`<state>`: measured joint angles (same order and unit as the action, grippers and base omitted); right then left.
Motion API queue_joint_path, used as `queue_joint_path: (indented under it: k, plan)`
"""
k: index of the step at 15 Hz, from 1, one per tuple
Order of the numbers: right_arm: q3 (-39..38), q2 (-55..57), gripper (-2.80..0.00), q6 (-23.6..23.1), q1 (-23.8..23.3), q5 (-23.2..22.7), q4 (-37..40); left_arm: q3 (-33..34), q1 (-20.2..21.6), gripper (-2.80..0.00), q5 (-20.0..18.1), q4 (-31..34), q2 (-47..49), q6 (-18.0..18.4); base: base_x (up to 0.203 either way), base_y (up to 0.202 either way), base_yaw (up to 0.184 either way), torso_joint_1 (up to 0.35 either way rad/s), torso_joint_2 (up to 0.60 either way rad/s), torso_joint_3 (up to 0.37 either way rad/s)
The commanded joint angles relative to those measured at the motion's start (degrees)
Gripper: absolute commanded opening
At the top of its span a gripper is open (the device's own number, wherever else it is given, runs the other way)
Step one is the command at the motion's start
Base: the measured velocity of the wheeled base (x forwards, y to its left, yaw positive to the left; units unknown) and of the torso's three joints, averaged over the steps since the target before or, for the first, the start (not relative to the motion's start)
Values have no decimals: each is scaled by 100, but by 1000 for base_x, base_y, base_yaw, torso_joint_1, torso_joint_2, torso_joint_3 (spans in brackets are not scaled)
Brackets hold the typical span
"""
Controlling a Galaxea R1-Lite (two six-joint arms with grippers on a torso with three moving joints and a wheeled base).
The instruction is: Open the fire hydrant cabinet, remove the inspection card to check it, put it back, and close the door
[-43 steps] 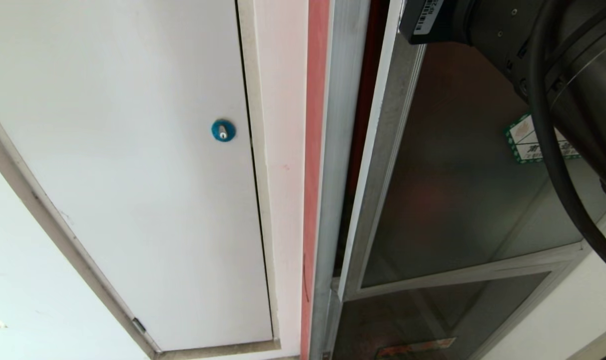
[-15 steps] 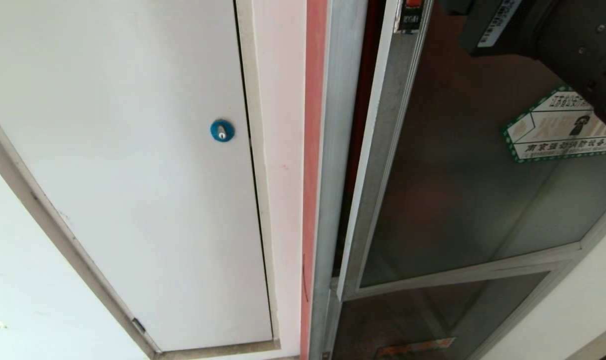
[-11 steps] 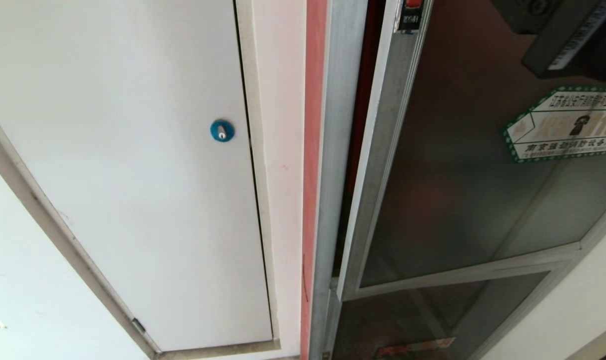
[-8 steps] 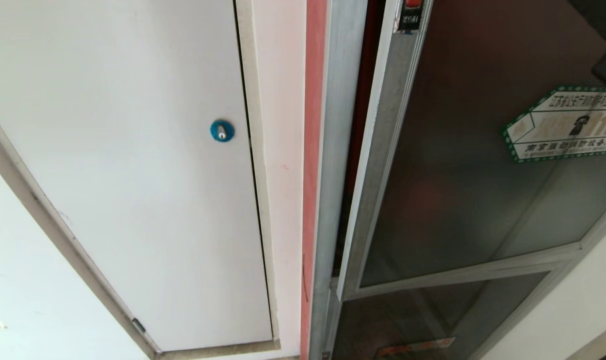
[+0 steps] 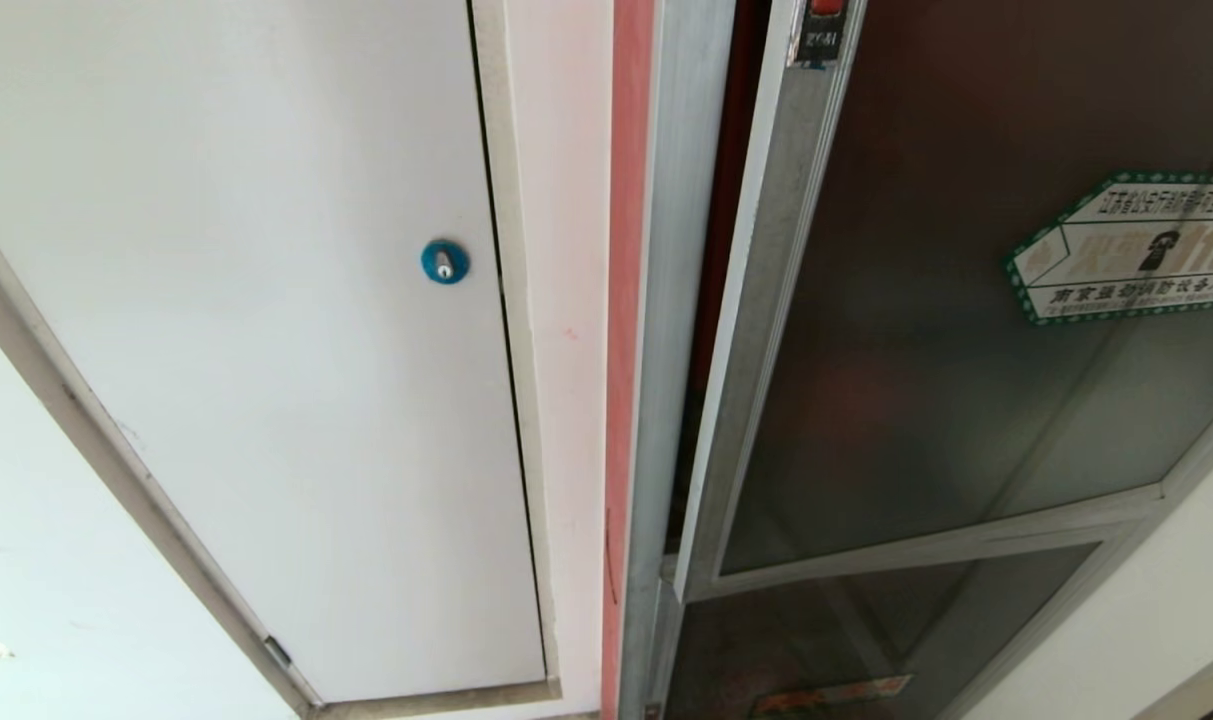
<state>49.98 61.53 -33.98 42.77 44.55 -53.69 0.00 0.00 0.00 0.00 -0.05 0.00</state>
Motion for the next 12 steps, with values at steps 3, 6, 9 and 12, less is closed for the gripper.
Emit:
queue_joint_path:
  k: [3, 6, 9, 12]
  plan:
    - [109, -526, -280, -20, -1570, 312, 155, 0, 0, -280, 0, 0, 5, 0, 0, 0, 0, 0, 0, 0]
    - [107, -1424, -280, 5, -2792, 382, 835, 0, 0, -280, 0, 0, 5, 0, 0, 0, 0, 0, 0, 0]
    - [-167, -2499, -280, 34, -3751, 382, 1686, 0, 0, -280, 0, 0, 5, 0, 0, 0, 0, 0, 0, 0]
    - [-912, -3593, -280, 172, -4066, 77, 2409, 0, 0, -280, 0, 0, 5, 0, 0, 0, 0, 0, 0, 0]
